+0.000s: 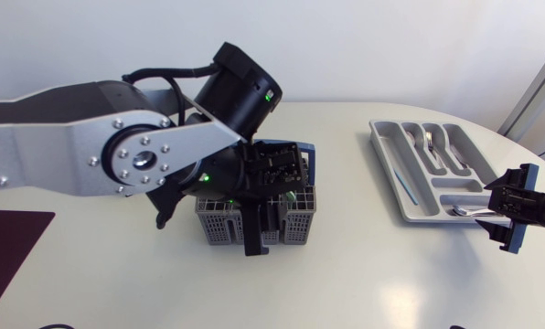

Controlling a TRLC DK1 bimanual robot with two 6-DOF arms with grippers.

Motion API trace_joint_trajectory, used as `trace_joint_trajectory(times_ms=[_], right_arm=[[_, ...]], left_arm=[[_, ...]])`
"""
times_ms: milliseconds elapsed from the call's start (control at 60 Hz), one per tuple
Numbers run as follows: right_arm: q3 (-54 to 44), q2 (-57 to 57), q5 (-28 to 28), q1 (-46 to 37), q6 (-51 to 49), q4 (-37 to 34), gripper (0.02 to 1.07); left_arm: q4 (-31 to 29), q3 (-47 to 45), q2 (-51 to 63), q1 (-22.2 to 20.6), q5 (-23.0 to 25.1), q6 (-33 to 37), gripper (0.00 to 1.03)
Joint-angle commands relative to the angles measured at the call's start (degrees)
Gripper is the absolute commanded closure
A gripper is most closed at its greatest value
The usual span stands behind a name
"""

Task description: Transfer all utensils from the basket to the drawer tray.

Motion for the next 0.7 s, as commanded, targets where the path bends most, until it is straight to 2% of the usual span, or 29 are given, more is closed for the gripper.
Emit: trace_joint_trajectory(times_ms=[0, 217, 683], right_arm=[[-3.74, -3.68, -0.53, 1.47, 1.1, -0.14, 0.08], [-9.63, -10.27, -1.23, 4.81, 3.48, -0.4, 0.08], [-13.68, -16.86, -1.93, 8.06, 5.68, -2.34, 0.08]], left_arm=[[0.61, 3.43, 2.75, -0.01, -1.01, 6.46, 0.44], [-0.18, 6.06, 6.35, 0.08, -2.68, 15.6, 0.44], [-3.26, 10.55, 12.86, 2.1, -4.27, 25.62, 0.46]])
